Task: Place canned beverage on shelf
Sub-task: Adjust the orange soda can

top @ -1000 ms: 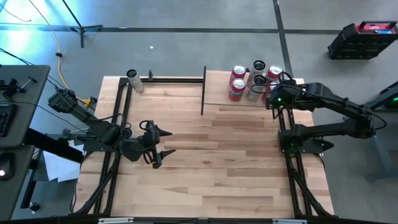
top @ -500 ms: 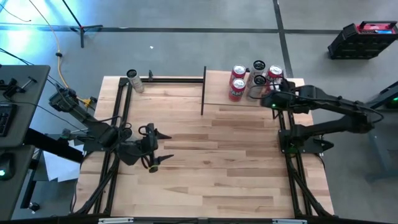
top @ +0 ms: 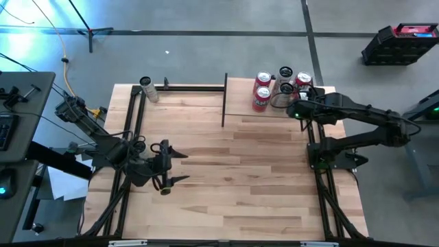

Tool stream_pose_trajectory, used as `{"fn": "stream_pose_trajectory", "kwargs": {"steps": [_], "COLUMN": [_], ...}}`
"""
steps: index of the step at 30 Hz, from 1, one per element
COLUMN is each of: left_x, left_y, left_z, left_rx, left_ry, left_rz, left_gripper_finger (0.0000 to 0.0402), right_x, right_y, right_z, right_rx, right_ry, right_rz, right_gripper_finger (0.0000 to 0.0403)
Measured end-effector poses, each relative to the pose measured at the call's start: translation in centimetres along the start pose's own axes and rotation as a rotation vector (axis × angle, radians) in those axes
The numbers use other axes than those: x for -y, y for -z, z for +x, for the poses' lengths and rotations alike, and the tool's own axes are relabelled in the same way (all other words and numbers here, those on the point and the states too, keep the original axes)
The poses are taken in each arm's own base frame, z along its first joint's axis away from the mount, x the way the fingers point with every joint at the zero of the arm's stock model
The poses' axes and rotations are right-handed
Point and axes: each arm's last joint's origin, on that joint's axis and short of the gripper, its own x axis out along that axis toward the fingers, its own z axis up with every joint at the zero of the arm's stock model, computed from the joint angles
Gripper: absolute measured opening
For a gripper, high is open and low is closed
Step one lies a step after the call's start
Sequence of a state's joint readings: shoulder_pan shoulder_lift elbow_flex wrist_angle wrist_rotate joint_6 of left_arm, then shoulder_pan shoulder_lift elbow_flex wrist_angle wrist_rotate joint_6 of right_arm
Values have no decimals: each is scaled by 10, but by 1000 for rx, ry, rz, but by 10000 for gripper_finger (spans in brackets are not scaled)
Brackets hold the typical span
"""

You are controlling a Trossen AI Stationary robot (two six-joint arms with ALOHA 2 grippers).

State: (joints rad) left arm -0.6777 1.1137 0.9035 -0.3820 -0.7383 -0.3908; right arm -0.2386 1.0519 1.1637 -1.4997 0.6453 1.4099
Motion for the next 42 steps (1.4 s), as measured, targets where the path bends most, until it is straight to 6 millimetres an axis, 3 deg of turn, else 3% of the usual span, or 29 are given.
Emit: {"fn": "stream_pose_trajectory", "kwargs": {"steps": [32,42], "left_x": [1,6], "left_y": [-1,0], "left_z": [0,-4], "left_rx": [-3,-4], "left_ry": [37,71], "left_rz": [-36,-29], "left_gripper_finger": [333,333], "right_x": [1,-2], "right_y": [-4,-4], "right_z": [0,2], "right_rx": [111,56], "right_ry": [27,-1], "right_rz": [-80,-138], "right_gripper_finger": [341,341]}}
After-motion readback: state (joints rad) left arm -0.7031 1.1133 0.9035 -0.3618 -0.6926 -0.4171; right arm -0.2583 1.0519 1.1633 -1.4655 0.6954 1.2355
